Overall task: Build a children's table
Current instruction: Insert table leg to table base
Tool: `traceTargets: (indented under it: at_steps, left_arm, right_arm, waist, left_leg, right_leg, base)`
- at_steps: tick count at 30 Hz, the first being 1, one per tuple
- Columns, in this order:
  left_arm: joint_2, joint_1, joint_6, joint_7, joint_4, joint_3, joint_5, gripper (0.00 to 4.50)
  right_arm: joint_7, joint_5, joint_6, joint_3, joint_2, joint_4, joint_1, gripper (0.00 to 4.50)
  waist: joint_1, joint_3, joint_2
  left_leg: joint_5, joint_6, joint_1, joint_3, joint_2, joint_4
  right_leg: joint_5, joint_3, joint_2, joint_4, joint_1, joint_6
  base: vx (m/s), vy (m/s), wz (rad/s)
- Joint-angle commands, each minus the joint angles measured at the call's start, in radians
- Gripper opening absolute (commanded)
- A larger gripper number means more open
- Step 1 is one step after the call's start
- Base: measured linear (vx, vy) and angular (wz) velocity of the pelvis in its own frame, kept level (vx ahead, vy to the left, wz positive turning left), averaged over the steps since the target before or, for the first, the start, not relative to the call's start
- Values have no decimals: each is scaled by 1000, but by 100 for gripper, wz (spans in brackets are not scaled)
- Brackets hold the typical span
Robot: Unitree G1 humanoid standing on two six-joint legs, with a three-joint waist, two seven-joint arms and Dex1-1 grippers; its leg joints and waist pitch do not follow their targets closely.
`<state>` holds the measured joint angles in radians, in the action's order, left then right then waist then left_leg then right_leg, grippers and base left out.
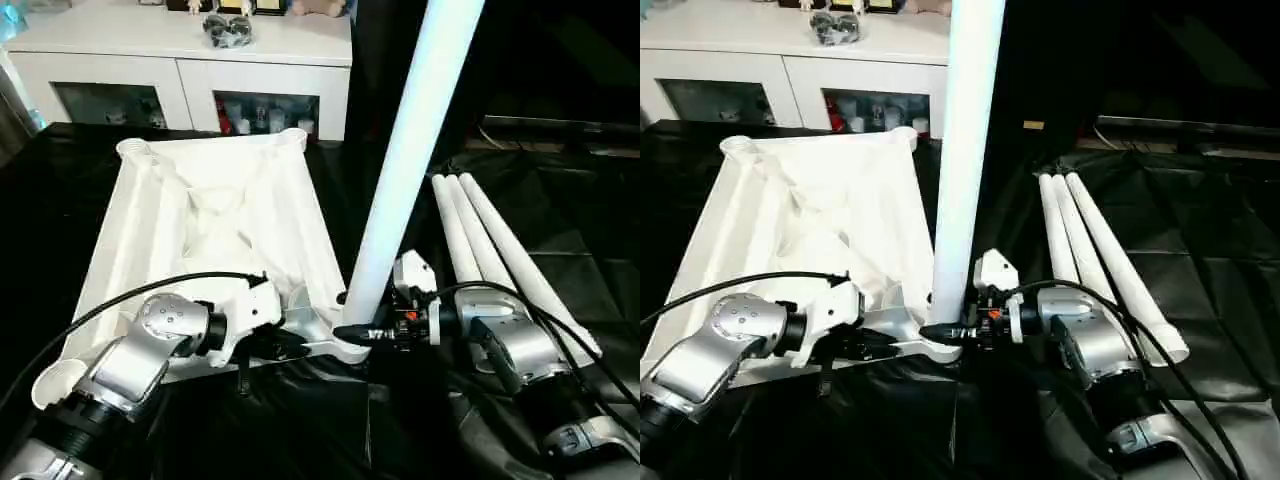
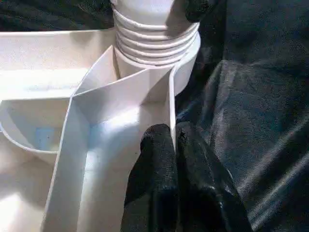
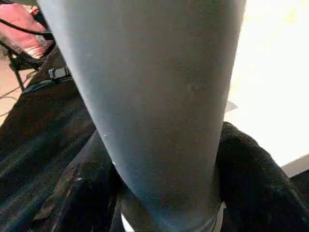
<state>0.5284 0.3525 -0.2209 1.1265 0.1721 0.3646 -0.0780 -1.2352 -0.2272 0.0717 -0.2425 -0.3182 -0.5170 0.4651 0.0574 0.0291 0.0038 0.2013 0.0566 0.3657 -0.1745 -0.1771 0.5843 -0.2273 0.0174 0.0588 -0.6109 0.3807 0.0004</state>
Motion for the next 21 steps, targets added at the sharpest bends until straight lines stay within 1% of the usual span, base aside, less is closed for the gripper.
traceTargets:
  at_steps: [1,2,4,5,6,7,9,10,11,12,13,14,15,16,17,18,20,21]
  left_arm:
    - [-42,42,-13,-80,-11,-11,22,0]
    - [-52,42,-27,-101,-11,-20,20,0]
    - [-75,43,-63,-149,-24,-40,19,0]
    - [-94,42,-99,-181,-43,-53,13,0]
    - [-94,42,-100,-182,-44,-53,13,0]
    - [-104,42,-122,-202,-55,-59,14,0]
    - [-125,38,-165,-251,-82,-66,26,0]
    - [-138,35,-185,-275,-95,-70,31,0]
    - [-151,32,-204,-297,-108,-73,37,0]
    - [-173,29,-233,-338,-125,-76,51,0]
    - [-218,26,-286,-415,-148,-86,73,0]
    - [-222,26,-290,-421,-149,-87,75,0]
    - [-253,26,-317,-472,-160,-89,93,0]
    - [-272,26,-334,-507,-167,-90,104,0]
    - [-302,24,-352,-542,-173,-89,107,0]
    - [-330,20,-367,-589,-176,-82,118,0]
    - [-340,20,-361,-605,-166,-79,124,0]
    - [-345,21,-358,-610,-159,-81,124,0]
  right_arm:
    - [119,93,11,-28,23,-114,-38,243]
    - [147,91,11,-16,34,-124,-33,243]
    - [229,95,14,8,59,-156,-19,243]
    - [301,105,9,23,80,-190,-6,243]
    - [303,105,9,23,81,-191,-6,243]
    - [343,109,9,31,94,-209,0,243]
    - [438,117,9,46,127,-256,17,243]
    - [480,118,9,54,143,-278,26,243]
    - [519,119,9,61,158,-299,36,243]
    - [583,123,6,74,180,-332,54,243]
    - [676,123,4,98,213,-379,82,243]
    - [683,123,3,100,216,-382,85,243]
    - [738,119,3,116,235,-412,104,243]
    - [768,115,3,127,248,-432,117,243]
    - [797,113,2,135,262,-450,131,243]
    - [818,114,-3,141,278,-470,146,243]
    - [822,117,-8,138,284,-476,151,243]
    - [821,115,-8,139,287,-477,153,243]
  waist:
    - [-7,-24,9]
    - [-7,-21,8]
    - [-10,-20,7]
    - [-17,-17,7]
    - [-20,-17,8]
    - [-26,-16,8]
    - [-32,-15,7]
    - [-33,-14,12]
    - [-40,-14,9]
    - [-40,-15,10]
    - [-46,-15,11]
    - [-47,-16,12]
    - [-49,-18,11]
    - [-52,-18,11]
    - [-52,-21,8]
    - [-50,-23,8]
    - [-48,-24,7]
    - [-46,-25,7]
  left_leg:
    - [270,-3,-16,15,-56,-87]
    - [301,8,-19,17,-54,-88]
    - [320,17,-18,18,-55,-91]
    - [346,33,-16,22,-54,-93]
    - [348,37,-14,25,-53,-95]
    - [361,41,-10,28,-53,-96]
    - [373,37,-7,30,-51,-97]
    - [380,39,-9,31,-52,-98]
    - [380,45,-6,33,-51,-98]
    - [375,46,-5,33,-51,-98]
    - [369,47,-6,31,-52,-97]
    - [367,49,-7,31,-52,-95]
    - [352,39,-5,30,-49,-93]
    - [343,37,-3,28,-51,-93]
    - [317,23,-2,25,-49,-90]
    - [293,12,-1,22,-49,-86]
    - [271,2,0,21,-48,-84]
    - [248,-8,1,18,-47,-82]
  right_leg:
    - [-131,-36,71,75,-23,-250]
    - [-199,-37,73,81,-21,-238]
    - [-252,-38,75,84,-20,-226]
    - [-324,-38,77,88,-16,-207]
    - [-340,-37,78,89,-18,-202]
    - [-359,-36,76,89,-17,-188]
    - [-380,-36,76,93,-14,-176]
    - [-390,-36,77,94,-13,-175]
    - [-407,-35,78,95,-13,-173]
    - [-403,-35,78,95,-13,-171]
    - [-380,-37,77,94,-9,-178]
    - [-366,-37,77,93,-8,-185]
    - [-339,-37,76,94,-12,-191]
    - [-318,-38,75,91,-12,-196]
    - [-280,-37,74,90,-14,-208]
    - [-241,-38,72,89,-14,-213]
    - [-208,-37,70,88,-16,-219]
    - [-171,-37,70,86,-18,-225]
  base:
    - [0,0,0]
    - [0,0,0]
    - [0,0,0]
    - [0,0,0]
    - [0,0,0]
    - [0,0,0]
    - [0,0,0]
    - [0,0,0]
    - [0,0,0]
    - [0,0,0]
    - [0,0,0]
    - [0,0,0]
    - [0,0,0]
    - [0,0,0]
    - [0,0,0]
    - [0,0,0]
    - [0,0,0]
    - [0,0,0]
